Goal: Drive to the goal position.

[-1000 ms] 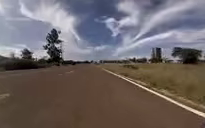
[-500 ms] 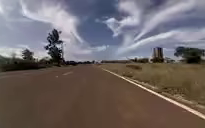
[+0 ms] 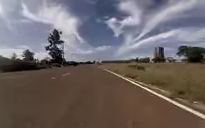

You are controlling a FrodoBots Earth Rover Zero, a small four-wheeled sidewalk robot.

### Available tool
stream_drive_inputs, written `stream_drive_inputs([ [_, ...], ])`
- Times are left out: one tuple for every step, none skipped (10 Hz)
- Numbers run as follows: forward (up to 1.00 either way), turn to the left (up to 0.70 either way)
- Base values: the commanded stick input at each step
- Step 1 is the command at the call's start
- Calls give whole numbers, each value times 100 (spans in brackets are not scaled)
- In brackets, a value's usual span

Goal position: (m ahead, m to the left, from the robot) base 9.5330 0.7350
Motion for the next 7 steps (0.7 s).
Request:
stream_drive_inputs([
  [100, 23],
  [100, 0],
  [100, 0],
  [100, 0],
  [100, 0],
  [100, 0],
  [100, 0],
])
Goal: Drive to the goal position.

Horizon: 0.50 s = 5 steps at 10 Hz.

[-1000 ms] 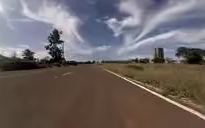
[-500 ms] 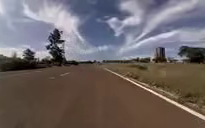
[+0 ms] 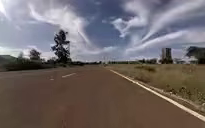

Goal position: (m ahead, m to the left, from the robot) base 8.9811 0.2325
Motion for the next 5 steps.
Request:
stream_drive_inputs([
  [100, 0],
  [100, 0],
  [100, 0],
  [100, 0],
  [100, 0],
])
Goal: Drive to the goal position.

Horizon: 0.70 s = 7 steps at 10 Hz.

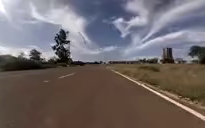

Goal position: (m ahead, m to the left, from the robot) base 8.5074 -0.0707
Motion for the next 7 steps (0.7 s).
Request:
stream_drive_inputs([
  [100, 0],
  [100, 0],
  [100, 0],
  [100, 0],
  [100, 0],
  [100, 0],
  [100, -10],
])
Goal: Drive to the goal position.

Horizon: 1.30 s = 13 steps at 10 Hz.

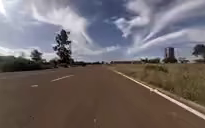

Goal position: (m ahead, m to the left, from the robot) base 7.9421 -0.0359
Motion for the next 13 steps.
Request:
stream_drive_inputs([
  [100, -12],
  [100, -40],
  [100, -40],
  [100, -40],
  [100, -9],
  [100, 0],
  [100, 0],
  [100, 0],
  [100, 0],
  [100, 0],
  [100, 0],
  [100, 0],
  [100, 0],
])
